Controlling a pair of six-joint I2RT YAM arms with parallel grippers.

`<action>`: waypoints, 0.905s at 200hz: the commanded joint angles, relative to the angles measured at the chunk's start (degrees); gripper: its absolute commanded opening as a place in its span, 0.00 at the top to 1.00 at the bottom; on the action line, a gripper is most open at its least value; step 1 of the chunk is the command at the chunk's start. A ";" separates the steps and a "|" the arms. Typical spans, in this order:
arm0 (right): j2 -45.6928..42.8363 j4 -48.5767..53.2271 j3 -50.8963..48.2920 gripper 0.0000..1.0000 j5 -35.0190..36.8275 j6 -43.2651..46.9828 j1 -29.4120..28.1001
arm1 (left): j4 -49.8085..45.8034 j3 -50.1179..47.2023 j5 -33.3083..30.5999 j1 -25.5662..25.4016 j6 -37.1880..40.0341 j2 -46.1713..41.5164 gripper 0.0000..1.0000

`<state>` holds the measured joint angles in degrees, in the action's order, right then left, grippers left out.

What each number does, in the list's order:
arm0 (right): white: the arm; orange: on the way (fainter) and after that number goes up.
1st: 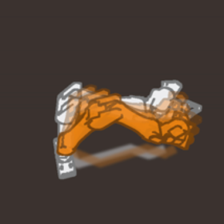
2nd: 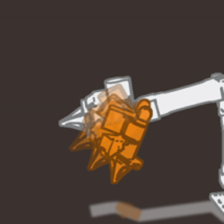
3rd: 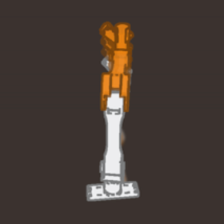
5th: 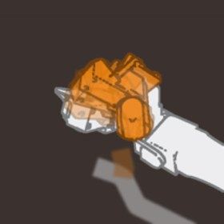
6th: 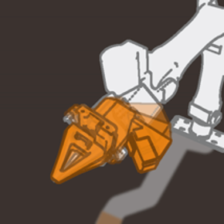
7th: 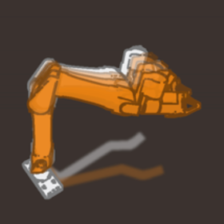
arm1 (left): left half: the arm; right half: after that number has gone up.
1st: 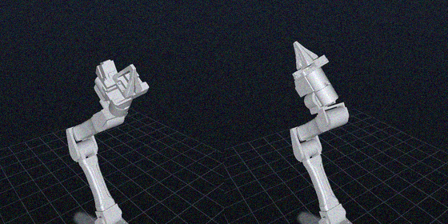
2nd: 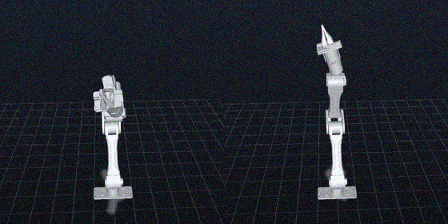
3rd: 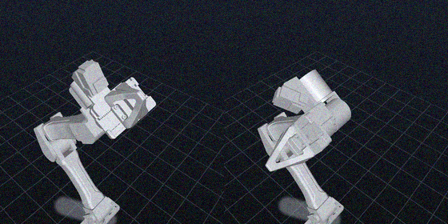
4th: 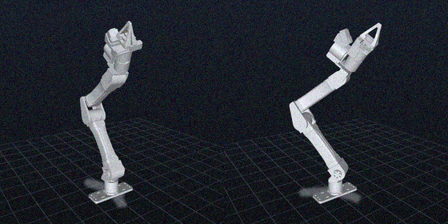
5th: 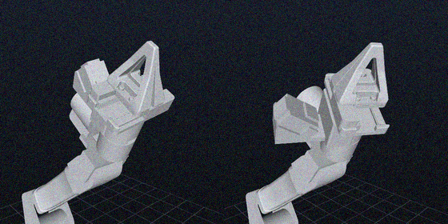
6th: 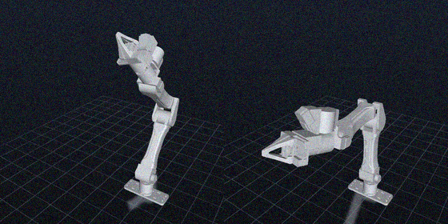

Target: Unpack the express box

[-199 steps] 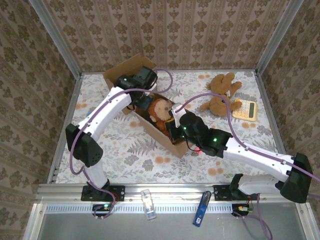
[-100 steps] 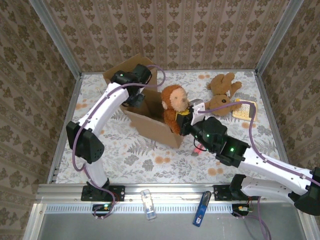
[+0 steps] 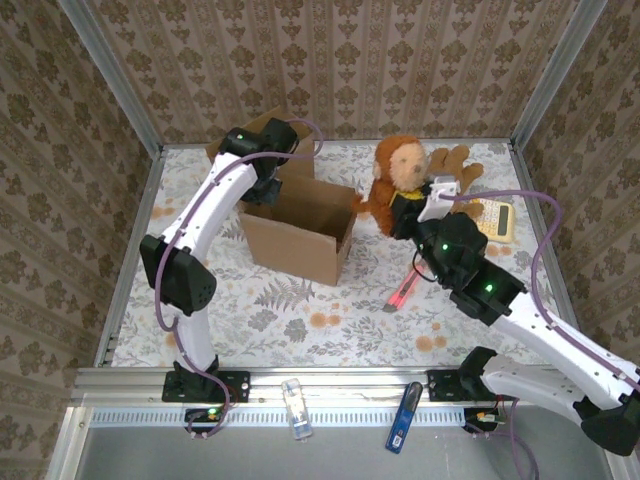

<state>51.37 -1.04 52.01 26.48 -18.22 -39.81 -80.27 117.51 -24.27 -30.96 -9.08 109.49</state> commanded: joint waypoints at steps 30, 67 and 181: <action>7.37 5.07 8.20 1.00 -8.95 -2.69 11.81 | -2.87 3.75 0.99 0.46 -3.11 2.37 1.00; 19.64 7.34 14.62 1.00 -15.55 -2.89 18.60 | -1.79 5.48 3.27 0.46 -3.49 2.61 0.87; 53.07 18.53 34.35 1.00 -20.12 -9.22 25.83 | 5.83 7.47 14.01 -0.41 0.36 -4.06 0.00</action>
<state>99.15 10.92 80.05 7.46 -23.79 -15.09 -76.99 123.28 -13.43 -31.09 -10.22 110.15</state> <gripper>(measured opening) 0.092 0.990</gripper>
